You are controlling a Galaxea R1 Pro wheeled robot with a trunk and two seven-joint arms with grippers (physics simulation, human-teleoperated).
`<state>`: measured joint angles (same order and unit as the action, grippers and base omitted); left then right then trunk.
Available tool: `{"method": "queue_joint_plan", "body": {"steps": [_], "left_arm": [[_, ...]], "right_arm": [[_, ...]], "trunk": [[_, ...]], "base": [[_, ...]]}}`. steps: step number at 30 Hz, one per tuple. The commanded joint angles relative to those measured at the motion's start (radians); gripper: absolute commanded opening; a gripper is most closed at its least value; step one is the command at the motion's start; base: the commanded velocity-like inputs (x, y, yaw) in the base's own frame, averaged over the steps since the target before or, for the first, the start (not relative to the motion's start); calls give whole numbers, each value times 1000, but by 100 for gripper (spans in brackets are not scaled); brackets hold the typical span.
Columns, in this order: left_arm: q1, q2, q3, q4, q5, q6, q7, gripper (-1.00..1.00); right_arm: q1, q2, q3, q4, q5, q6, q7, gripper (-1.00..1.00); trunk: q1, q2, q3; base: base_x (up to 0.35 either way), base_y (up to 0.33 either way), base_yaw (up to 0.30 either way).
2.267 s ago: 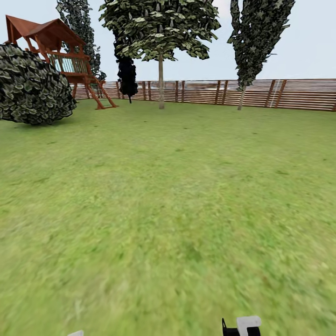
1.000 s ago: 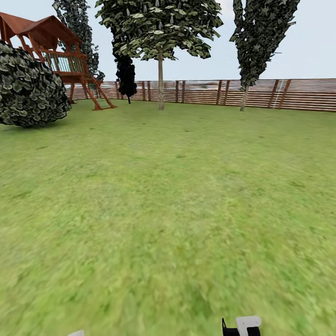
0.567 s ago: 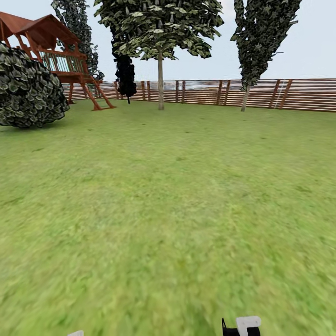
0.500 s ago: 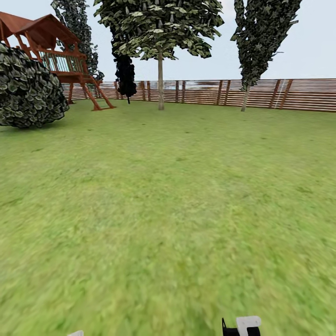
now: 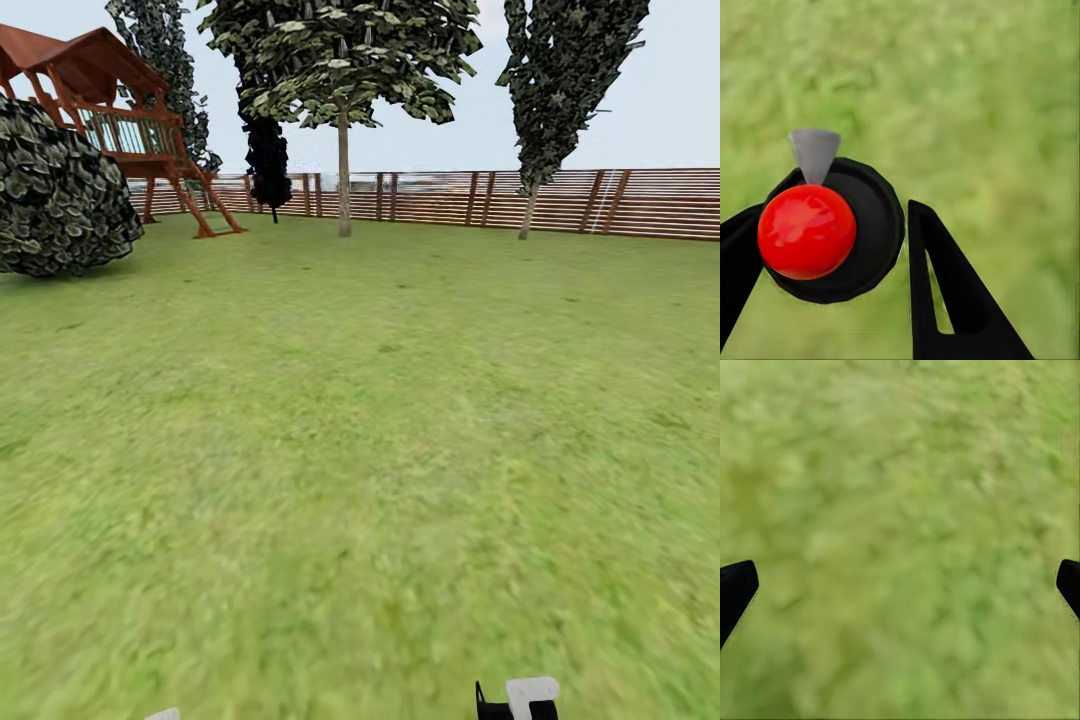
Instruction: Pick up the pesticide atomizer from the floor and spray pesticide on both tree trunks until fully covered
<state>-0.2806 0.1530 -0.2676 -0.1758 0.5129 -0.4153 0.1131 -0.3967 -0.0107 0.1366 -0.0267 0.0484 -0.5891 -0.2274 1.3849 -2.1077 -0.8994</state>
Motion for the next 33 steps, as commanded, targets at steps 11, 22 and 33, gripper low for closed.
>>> {"method": "queue_joint_plan", "body": {"steps": [11, 22, 33], "left_arm": [[0, 1, -8, -1, 1, -2, 8, -100], [0, 1, -8, -2, 1, -2, 8, -100], [0, 2, -8, -1, 1, -2, 8, -100]], "right_arm": [[-1, 0, 8, 1, 6, 1, -10, 100], [-1, 1, 9, 1, 5, 1, -11, 100], [0, 0, 9, 1, 5, 0, -10, 100]], "trunk": [[0, 0, -1], [0, 0, -1], [0, 0, -1]], "base": [[339, 0, 0], [339, 0, 39], [339, 0, 17]]}}
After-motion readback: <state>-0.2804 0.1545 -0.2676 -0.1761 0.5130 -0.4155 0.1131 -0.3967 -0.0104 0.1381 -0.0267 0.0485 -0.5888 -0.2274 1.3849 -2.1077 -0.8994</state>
